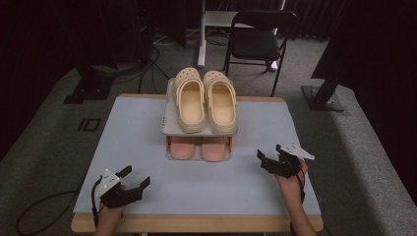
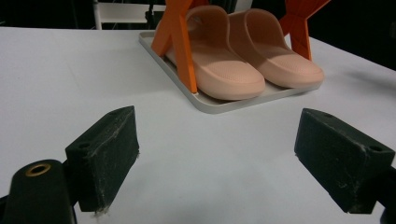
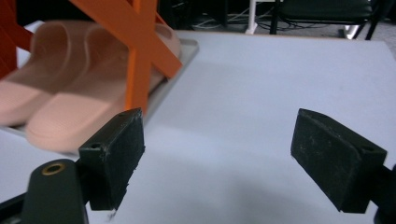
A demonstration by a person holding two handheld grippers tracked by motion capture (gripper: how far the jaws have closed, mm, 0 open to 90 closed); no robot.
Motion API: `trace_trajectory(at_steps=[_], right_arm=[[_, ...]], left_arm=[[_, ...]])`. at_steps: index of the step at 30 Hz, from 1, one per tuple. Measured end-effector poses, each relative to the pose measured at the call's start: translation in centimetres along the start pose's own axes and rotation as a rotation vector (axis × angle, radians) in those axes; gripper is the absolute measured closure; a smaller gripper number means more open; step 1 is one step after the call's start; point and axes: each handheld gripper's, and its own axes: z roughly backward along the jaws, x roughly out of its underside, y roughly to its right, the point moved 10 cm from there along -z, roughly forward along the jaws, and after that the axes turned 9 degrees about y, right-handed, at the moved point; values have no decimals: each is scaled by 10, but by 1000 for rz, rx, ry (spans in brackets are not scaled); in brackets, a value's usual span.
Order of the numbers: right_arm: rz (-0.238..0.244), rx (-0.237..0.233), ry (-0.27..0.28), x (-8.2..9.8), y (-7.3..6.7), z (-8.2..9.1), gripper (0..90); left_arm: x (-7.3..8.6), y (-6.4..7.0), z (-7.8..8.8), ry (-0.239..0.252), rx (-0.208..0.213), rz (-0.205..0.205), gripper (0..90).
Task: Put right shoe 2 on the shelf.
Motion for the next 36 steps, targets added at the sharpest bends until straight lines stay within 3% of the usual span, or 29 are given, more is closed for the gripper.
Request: trace_trajectory(at_steps=[13,36], right_arm=[[31,47,-40,36,10,12,147],[27,132,-88,69,36,46,141]], left_arm=[[1,-3,0,-3,-8,-3,135],[0,-5,1,0,-20,-6,135]])
